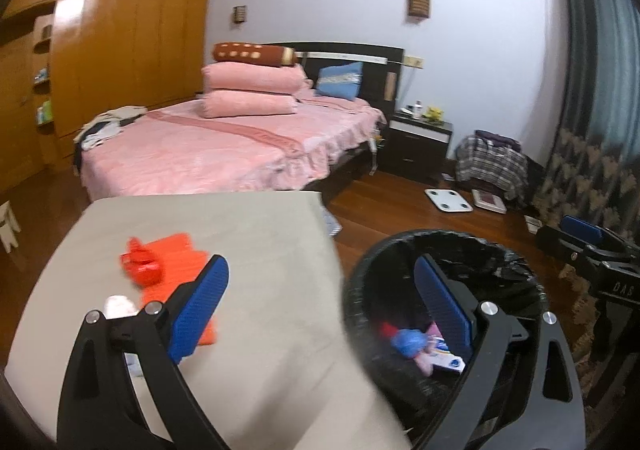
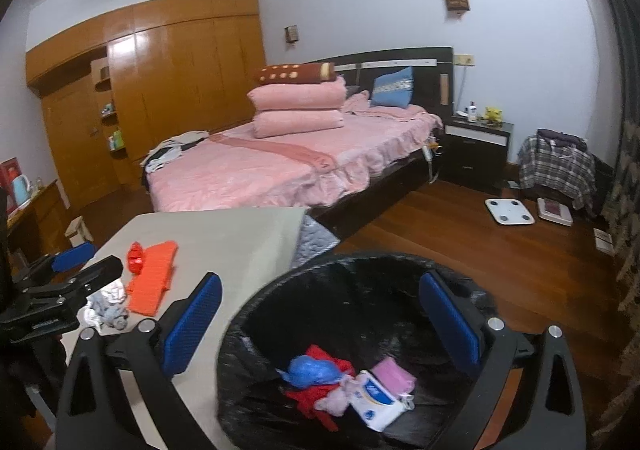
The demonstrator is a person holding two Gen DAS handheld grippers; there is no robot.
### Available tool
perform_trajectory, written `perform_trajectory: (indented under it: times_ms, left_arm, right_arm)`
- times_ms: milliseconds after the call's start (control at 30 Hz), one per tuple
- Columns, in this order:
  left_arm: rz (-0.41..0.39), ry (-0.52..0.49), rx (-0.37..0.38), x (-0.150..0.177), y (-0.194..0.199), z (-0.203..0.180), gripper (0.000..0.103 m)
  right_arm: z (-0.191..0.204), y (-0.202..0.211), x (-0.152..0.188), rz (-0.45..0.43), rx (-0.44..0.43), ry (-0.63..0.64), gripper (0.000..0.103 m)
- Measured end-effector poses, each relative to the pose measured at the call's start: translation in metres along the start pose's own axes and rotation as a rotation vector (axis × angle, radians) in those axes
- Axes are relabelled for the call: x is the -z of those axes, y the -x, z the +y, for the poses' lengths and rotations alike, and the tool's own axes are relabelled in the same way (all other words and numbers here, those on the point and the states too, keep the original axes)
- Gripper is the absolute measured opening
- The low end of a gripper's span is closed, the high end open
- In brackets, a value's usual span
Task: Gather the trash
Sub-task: 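Move both open tools back toward the pile on the table, then grasp the white crumpled tissue with the left tool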
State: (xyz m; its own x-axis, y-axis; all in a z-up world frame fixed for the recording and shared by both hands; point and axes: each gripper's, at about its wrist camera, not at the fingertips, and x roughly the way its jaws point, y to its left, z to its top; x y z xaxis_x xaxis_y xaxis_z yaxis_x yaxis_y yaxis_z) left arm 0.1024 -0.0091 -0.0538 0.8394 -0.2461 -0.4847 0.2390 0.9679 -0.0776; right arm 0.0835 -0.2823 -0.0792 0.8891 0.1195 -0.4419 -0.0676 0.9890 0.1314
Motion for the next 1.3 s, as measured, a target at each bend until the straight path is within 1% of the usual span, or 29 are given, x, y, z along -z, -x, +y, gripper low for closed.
perform_trajectory:
  times_ms: [200,367,567,700,833,1067,1133,1167,1300]
  left_arm:
    - [-0.013,0.029,-0.082,0.006,0.019,0.042,0.092]
    - [-0.011,0.043,-0.146,0.013,0.029,0.076,0.092]
    - [0.01,0.064,-0.228,0.028,0.037,0.121,0.092]
    - [0.025,0.073,-0.277,0.037,0.037,0.15,0.092]
    - [0.053,0.098,-0.306,0.047,0.032,0.175,0.092]
    - [0.116,0.136,-0.324,0.07,0.016,0.205,0.091]
    - [0.134,0.14,-0.325,0.076,0.012,0.21,0.088]
    - [0.148,0.144,-0.322,0.08,0.008,0.215,0.084]
    - [0.175,0.163,-0.32,0.09,0.0,0.222,0.084]
  right_arm:
    - [0.042,-0.018,-0.003,0.003,-0.06,0.03,0.097]
    - [0.084,-0.04,0.0,0.006,-0.114,0.052,0.097]
    - [0.132,-0.067,0.012,0.026,-0.165,0.091,0.097]
    - [0.154,-0.084,0.022,0.053,-0.184,0.103,0.097]
    - [0.173,-0.1,0.032,0.073,-0.189,0.126,0.097]
    - [0.196,-0.122,0.043,0.116,-0.206,0.157,0.097]
    - [0.2,-0.126,0.047,0.128,-0.209,0.159,0.097]
    - [0.203,-0.128,0.049,0.135,-0.21,0.161,0.097]
    - [0.211,-0.136,0.055,0.158,-0.211,0.176,0.097]
